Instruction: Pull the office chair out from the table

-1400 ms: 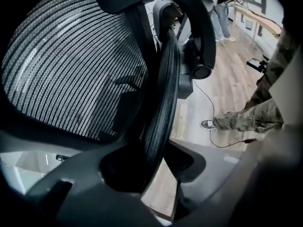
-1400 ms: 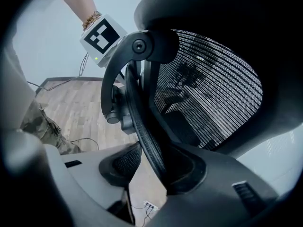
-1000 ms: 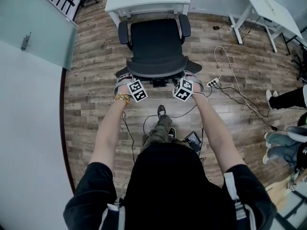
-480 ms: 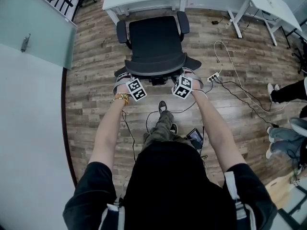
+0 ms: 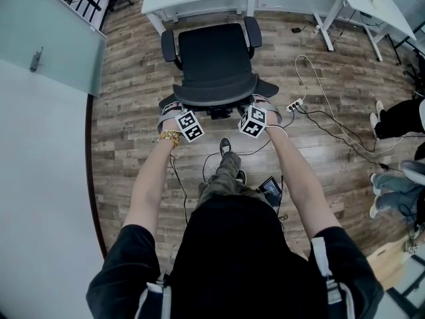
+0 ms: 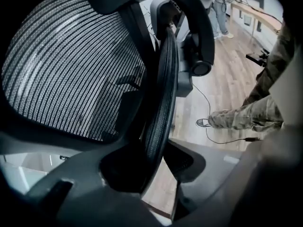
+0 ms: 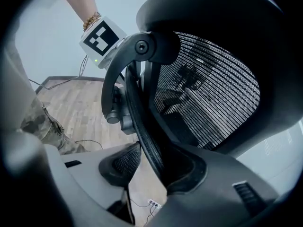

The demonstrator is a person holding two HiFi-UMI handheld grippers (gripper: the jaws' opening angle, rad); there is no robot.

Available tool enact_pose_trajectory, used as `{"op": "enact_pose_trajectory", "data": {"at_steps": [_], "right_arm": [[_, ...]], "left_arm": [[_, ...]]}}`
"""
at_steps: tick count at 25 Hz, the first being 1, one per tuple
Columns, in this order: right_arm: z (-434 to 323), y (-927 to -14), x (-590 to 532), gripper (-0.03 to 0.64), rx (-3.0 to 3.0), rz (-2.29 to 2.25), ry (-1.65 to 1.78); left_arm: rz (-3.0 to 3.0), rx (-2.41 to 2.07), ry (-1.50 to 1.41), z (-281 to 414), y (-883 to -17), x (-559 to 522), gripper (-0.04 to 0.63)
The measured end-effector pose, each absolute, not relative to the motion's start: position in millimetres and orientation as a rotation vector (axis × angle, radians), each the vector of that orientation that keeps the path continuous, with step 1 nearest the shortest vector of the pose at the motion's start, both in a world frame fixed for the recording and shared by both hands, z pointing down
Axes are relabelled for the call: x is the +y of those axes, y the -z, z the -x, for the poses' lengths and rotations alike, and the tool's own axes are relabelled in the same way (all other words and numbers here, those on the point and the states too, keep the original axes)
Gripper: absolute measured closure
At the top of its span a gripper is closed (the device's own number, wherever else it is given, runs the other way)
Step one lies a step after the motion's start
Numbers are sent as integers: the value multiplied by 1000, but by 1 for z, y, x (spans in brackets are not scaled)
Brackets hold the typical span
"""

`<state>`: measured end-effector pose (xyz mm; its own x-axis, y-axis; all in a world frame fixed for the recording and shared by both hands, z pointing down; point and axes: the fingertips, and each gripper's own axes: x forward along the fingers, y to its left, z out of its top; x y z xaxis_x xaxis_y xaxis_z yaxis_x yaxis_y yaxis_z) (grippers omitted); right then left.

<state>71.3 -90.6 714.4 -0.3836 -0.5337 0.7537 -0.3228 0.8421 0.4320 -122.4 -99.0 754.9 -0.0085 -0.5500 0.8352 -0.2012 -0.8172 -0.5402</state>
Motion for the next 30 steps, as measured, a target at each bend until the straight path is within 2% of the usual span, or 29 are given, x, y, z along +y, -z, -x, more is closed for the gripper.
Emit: {"op": "enact_pose_trajectory", "data": {"at_steps": [30], "right_arm": [[-71, -715, -30, 474, -2018, -645, 289]], "left_arm": [[1984, 783, 1905, 123, -757, -43, 434]]}}
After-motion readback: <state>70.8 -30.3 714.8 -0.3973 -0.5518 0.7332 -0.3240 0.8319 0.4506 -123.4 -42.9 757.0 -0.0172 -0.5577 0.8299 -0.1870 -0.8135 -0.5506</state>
